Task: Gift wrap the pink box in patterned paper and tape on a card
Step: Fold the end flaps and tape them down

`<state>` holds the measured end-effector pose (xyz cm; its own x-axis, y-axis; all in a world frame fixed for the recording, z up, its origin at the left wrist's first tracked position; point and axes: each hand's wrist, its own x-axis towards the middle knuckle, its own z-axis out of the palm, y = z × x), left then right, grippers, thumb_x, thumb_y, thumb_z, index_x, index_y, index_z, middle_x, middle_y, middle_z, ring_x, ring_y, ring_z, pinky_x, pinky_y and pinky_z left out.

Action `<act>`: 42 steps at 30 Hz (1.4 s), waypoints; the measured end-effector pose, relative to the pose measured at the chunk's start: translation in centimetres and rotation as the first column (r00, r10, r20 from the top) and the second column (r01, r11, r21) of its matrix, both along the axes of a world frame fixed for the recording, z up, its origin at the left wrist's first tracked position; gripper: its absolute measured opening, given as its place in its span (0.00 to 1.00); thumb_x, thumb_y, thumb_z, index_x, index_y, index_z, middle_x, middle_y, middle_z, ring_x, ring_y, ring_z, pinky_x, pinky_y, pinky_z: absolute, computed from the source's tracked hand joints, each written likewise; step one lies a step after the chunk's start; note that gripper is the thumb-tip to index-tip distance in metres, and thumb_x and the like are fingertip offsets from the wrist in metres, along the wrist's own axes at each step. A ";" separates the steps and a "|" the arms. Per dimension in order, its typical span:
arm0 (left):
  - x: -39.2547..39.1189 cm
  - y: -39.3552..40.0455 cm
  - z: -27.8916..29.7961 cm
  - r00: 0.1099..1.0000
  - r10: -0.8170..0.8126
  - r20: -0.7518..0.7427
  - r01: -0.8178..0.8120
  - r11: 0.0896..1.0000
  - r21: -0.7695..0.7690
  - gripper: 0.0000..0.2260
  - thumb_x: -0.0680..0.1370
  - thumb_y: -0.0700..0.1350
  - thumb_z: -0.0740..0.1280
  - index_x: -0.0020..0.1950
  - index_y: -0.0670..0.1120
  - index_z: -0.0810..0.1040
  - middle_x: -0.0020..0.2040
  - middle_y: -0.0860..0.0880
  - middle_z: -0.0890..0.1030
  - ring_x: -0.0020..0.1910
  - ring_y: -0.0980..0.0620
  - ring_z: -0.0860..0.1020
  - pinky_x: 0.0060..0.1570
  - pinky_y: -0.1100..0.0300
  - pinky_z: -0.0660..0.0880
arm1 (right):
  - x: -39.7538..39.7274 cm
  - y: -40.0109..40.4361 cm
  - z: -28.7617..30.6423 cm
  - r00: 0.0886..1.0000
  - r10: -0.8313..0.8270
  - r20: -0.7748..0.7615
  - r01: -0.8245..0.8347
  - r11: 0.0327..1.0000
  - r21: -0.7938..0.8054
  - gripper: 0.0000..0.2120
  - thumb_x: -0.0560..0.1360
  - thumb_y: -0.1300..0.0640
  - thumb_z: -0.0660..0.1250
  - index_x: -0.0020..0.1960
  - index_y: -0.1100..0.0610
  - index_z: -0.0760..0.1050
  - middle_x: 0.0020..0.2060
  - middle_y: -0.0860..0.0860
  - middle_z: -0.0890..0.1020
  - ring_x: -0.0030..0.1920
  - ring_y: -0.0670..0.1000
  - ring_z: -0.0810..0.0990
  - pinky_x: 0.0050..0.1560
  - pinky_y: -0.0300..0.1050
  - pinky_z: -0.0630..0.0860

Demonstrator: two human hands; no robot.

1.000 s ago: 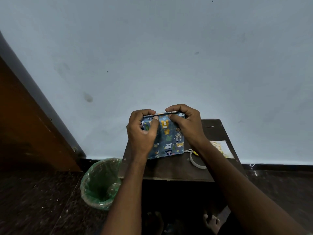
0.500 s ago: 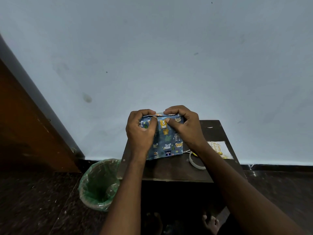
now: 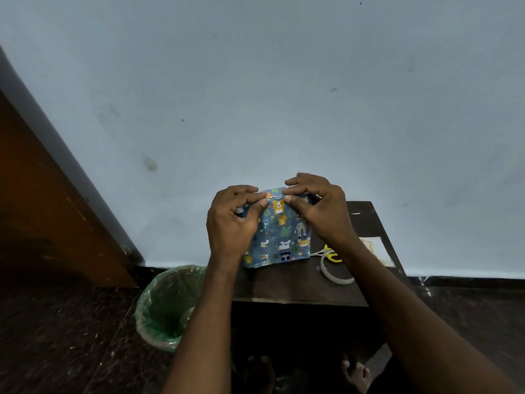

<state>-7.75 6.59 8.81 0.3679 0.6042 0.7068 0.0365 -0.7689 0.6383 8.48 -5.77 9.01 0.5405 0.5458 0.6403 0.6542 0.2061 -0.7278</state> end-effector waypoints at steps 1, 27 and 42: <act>0.0 0.0 0.1 1.000 0.013 -0.002 -0.013 0.999 0.039 0.04 0.76 0.44 0.79 0.50 0.51 0.90 0.52 0.56 0.86 0.56 0.55 0.83 0.51 0.55 0.79 | 0.0 0.0 0.1 1.000 -0.003 0.018 0.003 1.000 -0.001 0.06 0.74 0.62 0.79 0.50 0.57 0.88 0.52 0.50 0.87 0.61 0.47 0.83 0.61 0.47 0.79; 6.3 -4.0 2.5 0.964 -0.039 -0.262 0.096 0.974 0.207 0.28 0.71 0.31 0.59 0.67 0.49 0.83 0.61 0.51 0.84 0.60 0.49 0.80 0.55 0.52 0.79 | 0.3 -2.9 0.3 0.943 0.193 -0.270 -0.168 0.979 0.112 0.08 0.77 0.72 0.70 0.55 0.67 0.85 0.55 0.58 0.87 0.65 0.54 0.83 0.66 0.53 0.79; 5.5 -3.9 2.6 0.982 -0.075 -0.172 0.087 0.994 0.065 0.19 0.81 0.31 0.61 0.66 0.45 0.83 0.58 0.50 0.86 0.56 0.51 0.83 0.57 0.48 0.81 | -0.9 -6.4 -4.4 0.969 -0.108 0.224 0.240 0.176 -0.955 0.23 0.68 0.40 0.80 0.50 0.55 0.77 0.49 0.54 0.82 0.47 0.56 0.79 0.46 0.47 0.76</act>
